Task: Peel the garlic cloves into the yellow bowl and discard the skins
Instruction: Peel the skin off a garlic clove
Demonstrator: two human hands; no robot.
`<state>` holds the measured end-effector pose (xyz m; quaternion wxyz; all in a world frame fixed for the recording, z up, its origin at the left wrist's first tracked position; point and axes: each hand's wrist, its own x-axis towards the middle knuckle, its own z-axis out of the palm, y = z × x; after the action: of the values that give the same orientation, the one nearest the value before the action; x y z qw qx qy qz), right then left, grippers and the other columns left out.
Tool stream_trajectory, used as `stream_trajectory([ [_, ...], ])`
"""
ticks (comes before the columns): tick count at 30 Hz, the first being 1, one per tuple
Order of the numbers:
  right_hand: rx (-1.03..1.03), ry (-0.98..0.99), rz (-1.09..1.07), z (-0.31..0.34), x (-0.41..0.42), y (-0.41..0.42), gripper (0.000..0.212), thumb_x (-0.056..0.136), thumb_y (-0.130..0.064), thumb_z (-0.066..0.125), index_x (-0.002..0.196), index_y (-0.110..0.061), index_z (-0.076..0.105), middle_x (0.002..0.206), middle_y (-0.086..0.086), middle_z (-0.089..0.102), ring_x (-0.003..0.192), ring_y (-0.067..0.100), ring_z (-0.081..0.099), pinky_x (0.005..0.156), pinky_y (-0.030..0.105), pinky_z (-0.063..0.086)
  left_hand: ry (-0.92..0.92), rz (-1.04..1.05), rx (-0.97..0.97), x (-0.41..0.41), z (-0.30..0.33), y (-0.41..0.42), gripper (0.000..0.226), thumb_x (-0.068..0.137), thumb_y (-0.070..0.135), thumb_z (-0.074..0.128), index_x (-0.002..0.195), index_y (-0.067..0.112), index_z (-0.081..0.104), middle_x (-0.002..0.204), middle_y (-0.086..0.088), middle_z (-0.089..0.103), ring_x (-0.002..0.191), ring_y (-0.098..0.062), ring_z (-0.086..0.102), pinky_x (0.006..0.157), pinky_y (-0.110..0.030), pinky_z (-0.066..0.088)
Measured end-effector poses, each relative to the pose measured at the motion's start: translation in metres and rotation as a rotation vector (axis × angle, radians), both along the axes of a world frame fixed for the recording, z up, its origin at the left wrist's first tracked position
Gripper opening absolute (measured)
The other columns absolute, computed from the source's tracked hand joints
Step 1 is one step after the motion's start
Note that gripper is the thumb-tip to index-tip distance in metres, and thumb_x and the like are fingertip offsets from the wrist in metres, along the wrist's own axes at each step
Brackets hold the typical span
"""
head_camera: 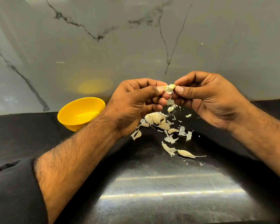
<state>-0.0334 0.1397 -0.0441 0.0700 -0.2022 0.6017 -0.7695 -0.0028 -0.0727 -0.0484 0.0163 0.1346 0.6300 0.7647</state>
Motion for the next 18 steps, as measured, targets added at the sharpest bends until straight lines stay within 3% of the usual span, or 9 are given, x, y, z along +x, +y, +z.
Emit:
stream_trajectory([
  [3, -0.005, -0.022, 0.024, 0.0012, -0.0011, 0.0029, 0.018, 0.079, 0.000, 0.072, 0.097, -0.001, 0.072, 0.087, 0.015, 0.075, 0.081, 0.022, 0.075, 0.076, 0.029, 0.063, 0.010, -0.009, -0.047, -0.0006, -0.0026, 0.0006, 0.010, 0.101, 0.002, 0.064, 0.105, 0.001, 0.073, 0.086, -0.012, 0.074, 0.071, -0.014, 0.067, 0.067, -0.023, 0.058],
  [13, 0.344, 0.198, -0.109, -0.0009, 0.0015, 0.0005, 0.023, 0.080, -0.019, 0.077, 0.102, -0.012, 0.080, 0.089, 0.012, 0.079, 0.077, 0.025, 0.073, 0.073, 0.034, 0.061, 0.048, -0.003, -0.103, -0.0029, -0.0028, -0.0038, 0.010, 0.103, 0.006, 0.064, 0.107, 0.003, 0.073, 0.086, -0.010, 0.073, 0.073, -0.014, 0.066, 0.067, -0.023, 0.057],
  [18, 0.274, 0.135, -0.108, 0.0000, 0.0000, 0.0016, 0.019, 0.078, -0.014, 0.077, 0.095, -0.009, 0.083, 0.087, 0.018, 0.077, 0.074, 0.029, 0.070, 0.073, 0.041, 0.056, 0.095, 0.021, -0.169, -0.0027, -0.0042, -0.0027, 0.010, 0.103, 0.004, 0.064, 0.105, 0.001, 0.073, 0.084, -0.011, 0.073, 0.069, -0.014, 0.065, 0.064, -0.024, 0.056],
])
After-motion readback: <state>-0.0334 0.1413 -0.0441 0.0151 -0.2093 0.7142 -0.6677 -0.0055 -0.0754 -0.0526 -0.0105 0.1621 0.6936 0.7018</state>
